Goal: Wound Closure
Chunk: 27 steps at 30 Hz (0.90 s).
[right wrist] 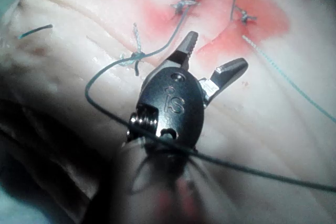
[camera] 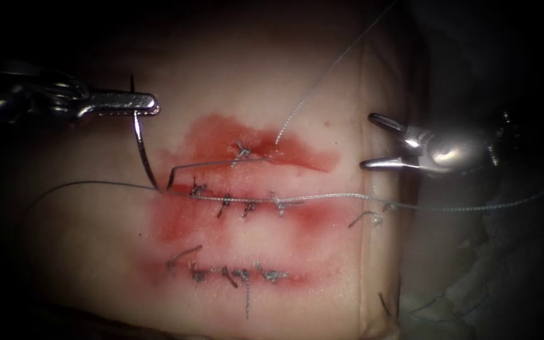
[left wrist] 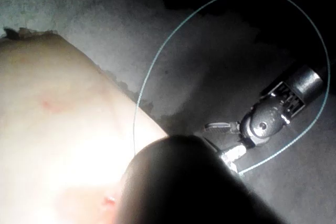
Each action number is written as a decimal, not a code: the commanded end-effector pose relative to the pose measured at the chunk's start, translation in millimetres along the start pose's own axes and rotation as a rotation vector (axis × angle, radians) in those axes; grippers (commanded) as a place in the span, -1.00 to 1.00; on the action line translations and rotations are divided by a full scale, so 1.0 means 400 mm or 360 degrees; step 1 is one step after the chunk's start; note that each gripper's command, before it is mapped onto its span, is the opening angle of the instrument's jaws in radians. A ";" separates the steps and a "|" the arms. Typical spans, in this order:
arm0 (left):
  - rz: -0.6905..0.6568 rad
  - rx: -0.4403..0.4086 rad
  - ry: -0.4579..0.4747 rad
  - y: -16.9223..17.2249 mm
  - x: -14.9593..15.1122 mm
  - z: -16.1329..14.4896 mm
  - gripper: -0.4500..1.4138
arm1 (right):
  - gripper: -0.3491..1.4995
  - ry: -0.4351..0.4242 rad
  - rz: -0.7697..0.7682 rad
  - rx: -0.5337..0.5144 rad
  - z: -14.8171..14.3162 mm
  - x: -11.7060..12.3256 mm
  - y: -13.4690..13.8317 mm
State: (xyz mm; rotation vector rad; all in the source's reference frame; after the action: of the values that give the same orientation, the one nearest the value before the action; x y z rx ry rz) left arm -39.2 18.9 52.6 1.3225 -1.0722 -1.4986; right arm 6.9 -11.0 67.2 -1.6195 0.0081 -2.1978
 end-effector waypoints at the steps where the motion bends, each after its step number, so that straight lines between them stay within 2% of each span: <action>1: 0.0009 0.0013 0.0013 -0.0036 -0.0007 0.0015 -1.00 | 0.11 0.0059 0.0026 0.0098 -0.0006 0.0026 -0.0042; 2: 0.0010 0.0035 0.0025 -0.0063 -0.0002 0.0012 -1.00 | -0.02 0.0120 0.0035 0.0192 -0.0011 0.0036 -0.0081; 4: 0.0012 0.0081 0.0026 -0.0092 0.0005 0.0011 -1.00 | -0.16 0.0147 0.0052 0.0276 -0.0007 0.0041 -0.0122; 5: 0.0012 0.0081 0.0026 -0.0092 0.0005 0.0011 -1.00 | -0.16 0.0147 0.0052 0.0276 -0.0007 0.0041 -0.0122; 6: 0.0026 0.0120 0.0018 -0.0117 0.0010 0.0009 -1.00 | -0.45 0.0139 0.0068 0.0324 -0.0007 0.0038 -0.0152; 8: 0.0044 0.0159 0.0005 -0.0153 0.0015 0.0007 -1.00 | -0.56 0.0106 0.0069 0.0371 -0.0016 0.0026 -0.0176; 13: 0.0105 0.0238 -0.0024 -0.0246 0.0020 -0.0013 -1.00 | -0.56 0.0007 0.0075 0.0444 -0.0025 -0.0045 -0.0223; 18: 0.0237 0.0310 -0.0056 -0.0354 0.0002 -0.0084 -1.00 | -0.60 0.0024 0.0077 0.0431 -0.0061 -0.0041 -0.0230; 21: 0.0354 0.0282 -0.0113 -0.0388 -0.0003 -0.0114 -1.00 | -0.62 0.0173 0.0069 0.0360 -0.0120 -0.0017 -0.0229; 22: 0.0428 0.0274 -0.0128 -0.0374 0.0001 -0.0113 -1.00 | -0.55 0.0286 0.0044 0.0323 -0.0149 -0.0002 -0.0228; 24: 0.0500 0.0267 -0.0140 -0.0345 0.0008 -0.0105 -1.00 | -0.36 0.0411 -0.0028 0.0304 -0.0182 0.0017 -0.0234; 25: 0.0683 0.0219 -0.0209 -0.0298 0.0013 -0.0089 -1.00 | -0.62 0.0511 -0.0081 0.0331 -0.0218 0.0040 -0.0242; 26: 0.0881 0.0134 -0.0269 -0.0243 0.0022 -0.0069 -1.00 | -0.69 0.0572 -0.0082 0.0336 -0.0256 0.0059 -0.0241; 27: 0.0945 0.0113 -0.0278 -0.0218 0.0028 -0.0059 -1.00 | -0.71 0.0604 -0.0082 0.0334 -0.0279 0.0066 -0.0235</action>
State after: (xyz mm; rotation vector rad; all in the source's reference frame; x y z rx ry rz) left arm -37.2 19.0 44.5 0.7729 -1.4842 -1.1060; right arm -7.5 -5.5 67.7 -1.0839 -0.1387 -2.4254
